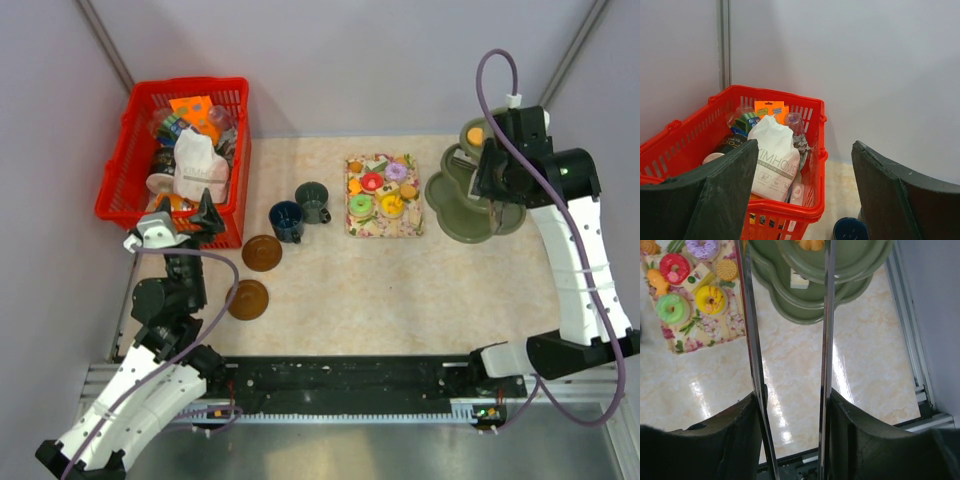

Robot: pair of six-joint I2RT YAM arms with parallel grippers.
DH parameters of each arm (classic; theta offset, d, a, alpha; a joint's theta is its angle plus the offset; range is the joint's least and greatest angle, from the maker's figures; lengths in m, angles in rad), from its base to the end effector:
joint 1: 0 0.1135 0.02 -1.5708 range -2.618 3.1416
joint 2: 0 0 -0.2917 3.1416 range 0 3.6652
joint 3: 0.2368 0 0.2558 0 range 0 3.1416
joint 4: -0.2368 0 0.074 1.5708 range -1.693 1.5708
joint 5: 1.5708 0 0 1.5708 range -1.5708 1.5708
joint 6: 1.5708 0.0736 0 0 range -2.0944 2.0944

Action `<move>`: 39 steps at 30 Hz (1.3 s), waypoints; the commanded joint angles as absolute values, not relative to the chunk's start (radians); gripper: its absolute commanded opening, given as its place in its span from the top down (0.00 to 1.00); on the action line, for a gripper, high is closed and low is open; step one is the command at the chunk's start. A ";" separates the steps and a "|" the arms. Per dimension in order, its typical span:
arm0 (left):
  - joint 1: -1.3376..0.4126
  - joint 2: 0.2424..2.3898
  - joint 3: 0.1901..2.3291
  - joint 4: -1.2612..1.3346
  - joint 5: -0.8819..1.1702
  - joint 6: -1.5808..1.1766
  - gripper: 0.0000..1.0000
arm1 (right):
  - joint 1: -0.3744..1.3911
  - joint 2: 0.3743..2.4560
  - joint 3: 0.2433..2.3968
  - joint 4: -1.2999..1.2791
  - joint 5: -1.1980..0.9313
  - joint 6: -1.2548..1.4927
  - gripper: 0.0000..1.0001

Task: Serve the afternoon tea
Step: Place the desert on the desert table, then pick up the desert from the tray.

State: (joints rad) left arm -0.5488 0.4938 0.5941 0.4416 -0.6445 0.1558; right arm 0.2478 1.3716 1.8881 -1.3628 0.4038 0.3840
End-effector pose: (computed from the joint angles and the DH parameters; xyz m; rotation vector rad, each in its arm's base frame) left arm 0.1240 -0.0240 0.4049 -0.2066 1.1271 -0.0177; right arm 0.2424 0.0315 0.4683 0.3389 2.3126 -0.1790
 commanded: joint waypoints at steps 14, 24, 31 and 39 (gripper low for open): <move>-0.549 0.511 0.592 0.469 -0.635 0.158 0.20 | 0.508 1.448 1.856 -1.335 0.338 0.436 0.54; -0.551 0.511 0.592 0.469 -0.637 0.161 0.20 | 0.508 1.499 1.642 -1.160 0.196 0.437 0.54; -0.549 0.508 0.591 0.471 -0.637 0.161 0.20 | 0.502 1.578 1.556 -1.082 0.187 0.436 0.53; -0.551 0.503 0.589 0.474 -0.638 0.166 0.20 | 0.427 1.649 1.483 -0.983 0.137 0.437 0.53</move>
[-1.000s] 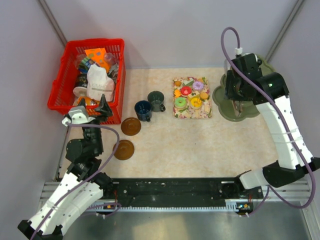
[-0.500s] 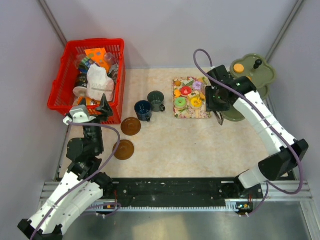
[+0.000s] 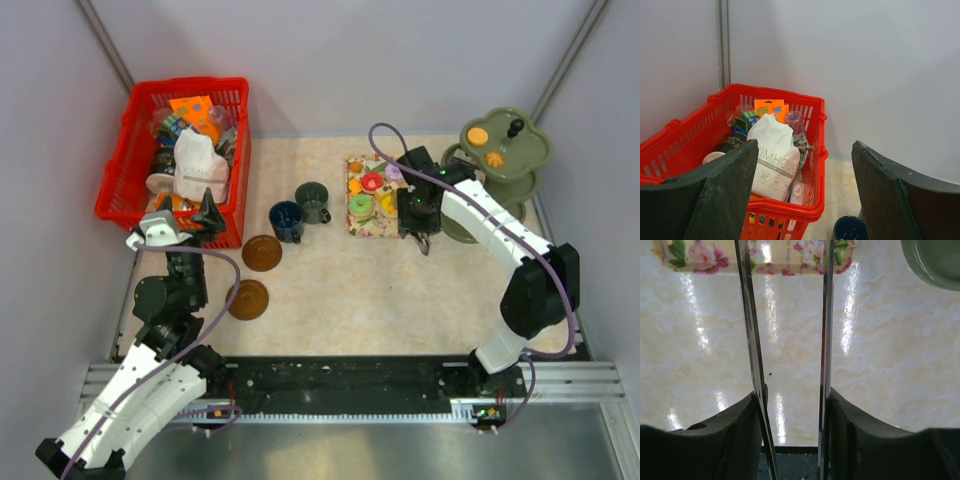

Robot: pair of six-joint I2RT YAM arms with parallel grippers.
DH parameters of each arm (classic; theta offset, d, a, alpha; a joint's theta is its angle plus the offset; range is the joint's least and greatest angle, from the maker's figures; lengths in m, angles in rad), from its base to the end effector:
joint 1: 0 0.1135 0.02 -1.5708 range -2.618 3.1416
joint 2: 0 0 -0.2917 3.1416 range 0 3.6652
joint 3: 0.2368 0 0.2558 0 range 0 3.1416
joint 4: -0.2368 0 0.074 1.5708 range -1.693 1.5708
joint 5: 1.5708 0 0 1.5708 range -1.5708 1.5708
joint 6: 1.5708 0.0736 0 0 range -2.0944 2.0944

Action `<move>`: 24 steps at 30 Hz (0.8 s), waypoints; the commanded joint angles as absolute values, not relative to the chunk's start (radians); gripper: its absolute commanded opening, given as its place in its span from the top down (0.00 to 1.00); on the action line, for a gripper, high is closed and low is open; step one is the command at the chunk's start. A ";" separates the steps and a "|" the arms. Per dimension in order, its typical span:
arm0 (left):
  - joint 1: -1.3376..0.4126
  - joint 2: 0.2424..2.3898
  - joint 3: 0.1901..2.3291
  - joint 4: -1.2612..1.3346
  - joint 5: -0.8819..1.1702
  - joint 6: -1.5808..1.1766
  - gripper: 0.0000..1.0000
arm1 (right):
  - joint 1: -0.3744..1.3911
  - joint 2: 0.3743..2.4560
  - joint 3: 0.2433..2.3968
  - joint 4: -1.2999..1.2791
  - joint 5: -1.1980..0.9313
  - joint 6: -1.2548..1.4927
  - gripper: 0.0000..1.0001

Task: Serve the afternoon tea
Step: Pick up the desert from the tray.

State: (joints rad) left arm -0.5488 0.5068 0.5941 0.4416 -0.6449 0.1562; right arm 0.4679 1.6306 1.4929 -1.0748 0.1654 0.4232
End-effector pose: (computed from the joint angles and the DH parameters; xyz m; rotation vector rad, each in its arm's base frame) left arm 0.1273 -0.0260 0.4036 -0.2010 1.1381 -0.0122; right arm 0.3119 0.1441 0.2927 -0.0202 2.7484 0.0089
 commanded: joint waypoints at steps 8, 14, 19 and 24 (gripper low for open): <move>-0.549 0.505 0.588 0.476 -0.635 0.169 0.20 | 0.382 1.684 1.439 -0.927 0.083 0.430 0.53; -0.552 0.508 0.589 0.476 -0.637 0.170 0.20 | 0.364 1.709 1.431 -0.905 0.072 0.423 0.55; -0.552 0.508 0.589 0.477 -0.637 0.172 0.20 | 0.359 1.727 1.434 -0.899 0.069 0.416 0.56; -0.552 0.506 0.589 0.479 -0.638 0.173 0.20 | 0.357 1.746 1.434 -0.902 0.066 0.411 0.56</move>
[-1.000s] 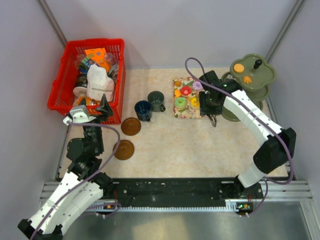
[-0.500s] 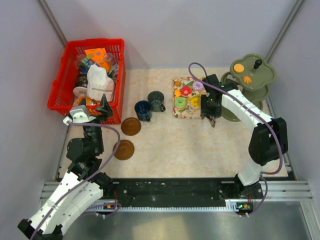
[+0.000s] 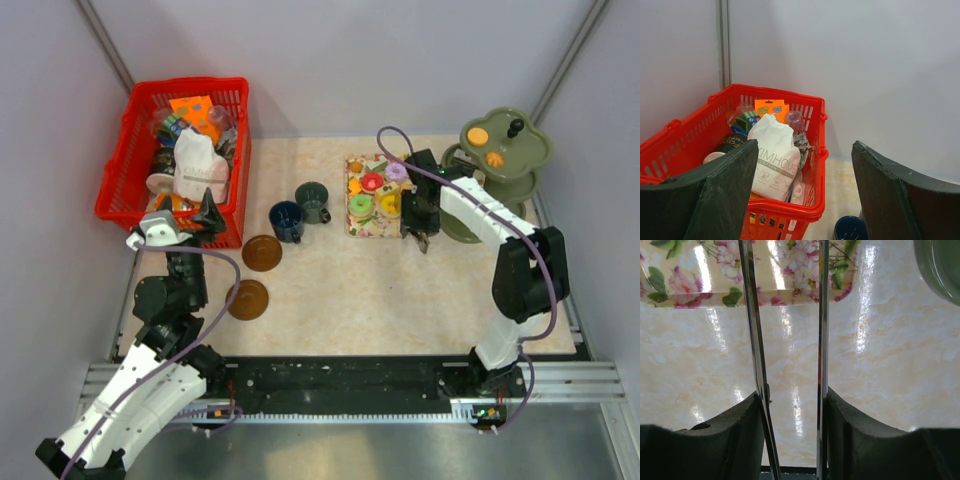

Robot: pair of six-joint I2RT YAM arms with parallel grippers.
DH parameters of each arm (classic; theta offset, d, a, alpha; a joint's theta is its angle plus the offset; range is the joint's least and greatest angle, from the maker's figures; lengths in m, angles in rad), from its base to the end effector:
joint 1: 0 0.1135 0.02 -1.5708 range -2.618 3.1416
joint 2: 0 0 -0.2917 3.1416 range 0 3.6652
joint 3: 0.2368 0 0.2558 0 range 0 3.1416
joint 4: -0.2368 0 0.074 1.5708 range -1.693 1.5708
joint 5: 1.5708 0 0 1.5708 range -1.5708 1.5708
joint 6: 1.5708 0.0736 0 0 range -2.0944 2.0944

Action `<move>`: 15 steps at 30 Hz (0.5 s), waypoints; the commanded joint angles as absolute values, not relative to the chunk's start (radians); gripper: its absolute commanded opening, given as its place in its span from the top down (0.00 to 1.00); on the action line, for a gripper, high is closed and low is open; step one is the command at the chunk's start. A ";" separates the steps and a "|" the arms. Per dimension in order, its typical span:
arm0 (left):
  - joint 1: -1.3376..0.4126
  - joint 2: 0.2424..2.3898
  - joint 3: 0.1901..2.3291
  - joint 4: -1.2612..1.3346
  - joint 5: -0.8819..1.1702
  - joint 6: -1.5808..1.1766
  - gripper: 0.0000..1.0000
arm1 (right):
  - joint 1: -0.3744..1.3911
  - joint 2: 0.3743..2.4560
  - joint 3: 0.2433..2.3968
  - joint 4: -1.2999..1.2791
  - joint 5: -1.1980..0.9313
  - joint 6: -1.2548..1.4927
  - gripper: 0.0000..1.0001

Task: Serve the afternoon tea
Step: Pick up the desert from the tray.

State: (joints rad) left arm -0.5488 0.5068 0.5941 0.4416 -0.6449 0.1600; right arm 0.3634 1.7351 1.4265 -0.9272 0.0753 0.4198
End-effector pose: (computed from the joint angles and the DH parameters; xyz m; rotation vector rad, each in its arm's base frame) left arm 0.1273 -0.0260 0.4036 -0.1988 1.1385 -0.0088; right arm 0.3490 0.1268 0.2437 0.0969 2.8008 0.0833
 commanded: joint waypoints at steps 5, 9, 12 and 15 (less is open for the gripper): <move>-0.551 0.506 0.588 0.479 -0.638 0.172 0.20 | 0.357 1.767 1.434 -0.902 0.048 0.407 0.56; -0.551 0.505 0.589 0.479 -0.638 0.172 0.20 | 0.359 1.782 1.439 -0.903 0.040 0.402 0.57; -0.552 0.505 0.588 0.479 -0.638 0.172 0.20 | 0.354 1.796 1.450 -0.913 0.035 0.400 0.57; -0.552 0.502 0.588 0.482 -0.638 0.172 0.20 | 0.353 1.815 1.460 -0.919 0.031 0.400 0.57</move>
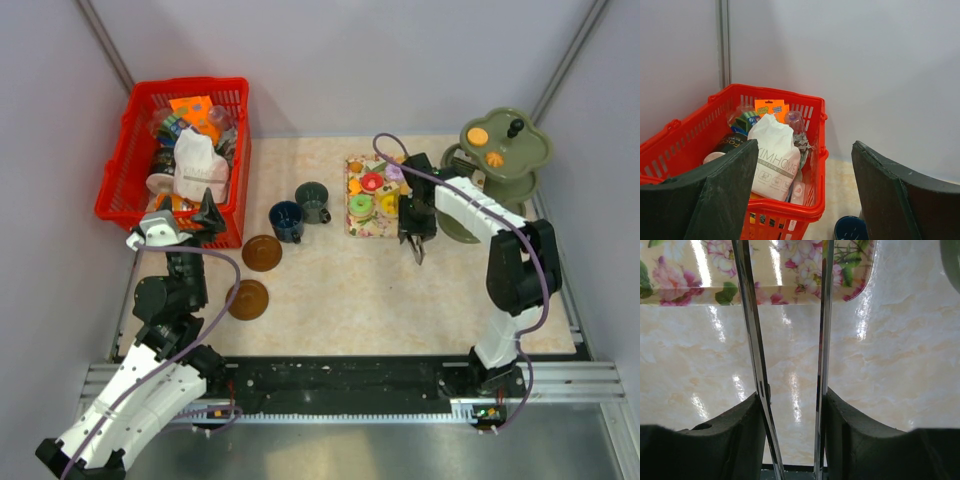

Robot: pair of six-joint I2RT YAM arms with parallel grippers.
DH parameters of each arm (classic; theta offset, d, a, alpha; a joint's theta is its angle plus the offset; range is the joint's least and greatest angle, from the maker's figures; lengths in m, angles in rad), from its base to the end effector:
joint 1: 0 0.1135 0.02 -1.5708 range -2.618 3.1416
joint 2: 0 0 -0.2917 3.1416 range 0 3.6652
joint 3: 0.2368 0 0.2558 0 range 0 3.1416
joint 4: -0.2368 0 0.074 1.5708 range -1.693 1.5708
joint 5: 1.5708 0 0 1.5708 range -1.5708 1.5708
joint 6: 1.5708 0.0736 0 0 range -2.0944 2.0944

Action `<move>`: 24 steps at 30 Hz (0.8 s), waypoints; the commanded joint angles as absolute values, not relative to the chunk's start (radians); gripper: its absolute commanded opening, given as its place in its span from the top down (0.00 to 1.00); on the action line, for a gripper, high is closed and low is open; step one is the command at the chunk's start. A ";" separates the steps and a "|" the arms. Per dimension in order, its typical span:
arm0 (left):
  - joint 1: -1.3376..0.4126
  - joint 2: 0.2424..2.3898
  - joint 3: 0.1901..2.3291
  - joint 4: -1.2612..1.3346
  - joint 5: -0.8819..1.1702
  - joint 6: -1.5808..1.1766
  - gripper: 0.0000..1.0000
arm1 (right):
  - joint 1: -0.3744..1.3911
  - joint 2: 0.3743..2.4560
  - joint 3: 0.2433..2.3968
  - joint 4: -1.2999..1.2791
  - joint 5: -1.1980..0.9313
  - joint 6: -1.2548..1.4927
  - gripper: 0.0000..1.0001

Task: Serve the afternoon tea
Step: Pick up the desert from the tray.

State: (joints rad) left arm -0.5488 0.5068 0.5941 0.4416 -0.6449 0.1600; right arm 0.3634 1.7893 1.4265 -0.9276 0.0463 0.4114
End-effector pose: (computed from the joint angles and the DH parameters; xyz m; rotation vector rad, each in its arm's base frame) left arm 0.1273 -0.0260 0.4036 -0.1988 1.1385 -0.0088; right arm 0.3544 0.1311 0.2244 0.0781 2.8622 0.0913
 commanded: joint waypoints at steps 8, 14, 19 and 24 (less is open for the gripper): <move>-0.549 0.499 0.587 0.483 -0.638 0.173 0.20 | 0.351 1.813 1.491 -0.959 0.032 0.390 0.71; -0.551 0.492 0.587 0.483 -0.638 0.173 0.20 | 0.350 1.757 1.491 -0.997 0.038 0.368 0.78; -0.551 0.489 0.588 0.483 -0.638 0.173 0.20 | 0.350 1.677 1.490 -1.041 0.057 0.353 0.80; -0.549 0.488 0.587 0.482 -0.640 0.175 0.20 | 0.348 1.605 1.482 -1.092 0.074 0.341 0.80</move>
